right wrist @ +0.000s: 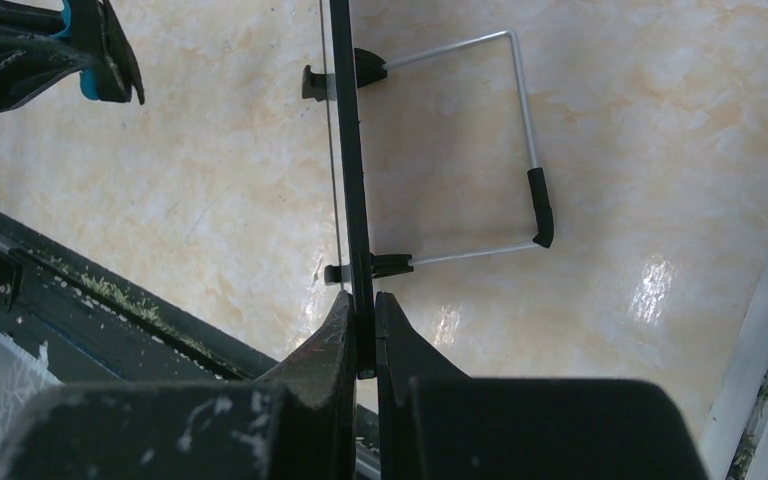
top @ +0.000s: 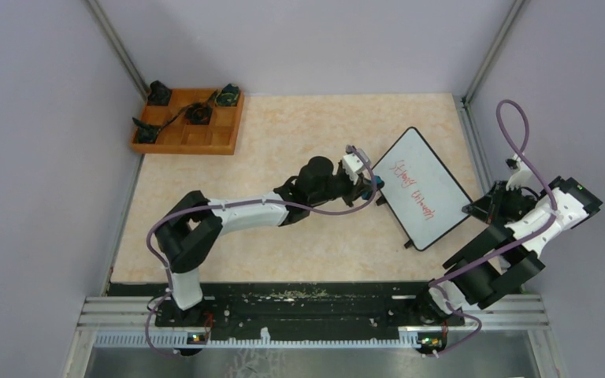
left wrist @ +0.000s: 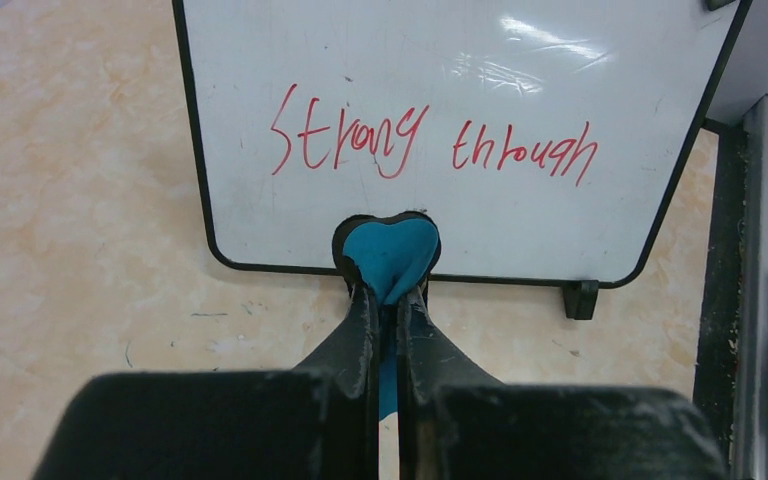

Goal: Erase the whiteboard

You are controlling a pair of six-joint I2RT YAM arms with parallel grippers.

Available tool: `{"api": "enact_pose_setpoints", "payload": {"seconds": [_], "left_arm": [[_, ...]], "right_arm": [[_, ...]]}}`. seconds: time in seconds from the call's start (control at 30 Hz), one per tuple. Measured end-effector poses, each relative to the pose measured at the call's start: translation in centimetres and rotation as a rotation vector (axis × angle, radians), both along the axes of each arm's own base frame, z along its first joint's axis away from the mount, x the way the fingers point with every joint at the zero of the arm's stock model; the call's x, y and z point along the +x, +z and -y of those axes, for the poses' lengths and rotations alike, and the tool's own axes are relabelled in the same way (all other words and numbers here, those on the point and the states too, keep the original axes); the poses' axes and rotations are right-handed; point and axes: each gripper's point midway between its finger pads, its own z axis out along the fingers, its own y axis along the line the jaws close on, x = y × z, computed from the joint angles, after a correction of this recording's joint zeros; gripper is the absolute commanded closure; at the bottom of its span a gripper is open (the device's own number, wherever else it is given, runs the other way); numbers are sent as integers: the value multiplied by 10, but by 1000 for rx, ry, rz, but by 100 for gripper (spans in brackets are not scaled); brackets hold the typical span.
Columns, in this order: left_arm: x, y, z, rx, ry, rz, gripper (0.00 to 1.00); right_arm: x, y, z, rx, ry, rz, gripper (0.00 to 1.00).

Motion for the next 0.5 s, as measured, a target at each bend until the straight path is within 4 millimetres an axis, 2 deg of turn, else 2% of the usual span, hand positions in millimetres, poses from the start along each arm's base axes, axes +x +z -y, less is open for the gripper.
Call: {"api": "enact_pose_setpoints", "payload": {"seconds": [0.13,0.5], "left_arm": [[12,-1,3,-15,18,21,100],[52,-32,34,-9,55,40,100]], "right_arm": [[0,0,0,2,0,-1,100],[-1,-1,-1,6,11,-2,100]]}}
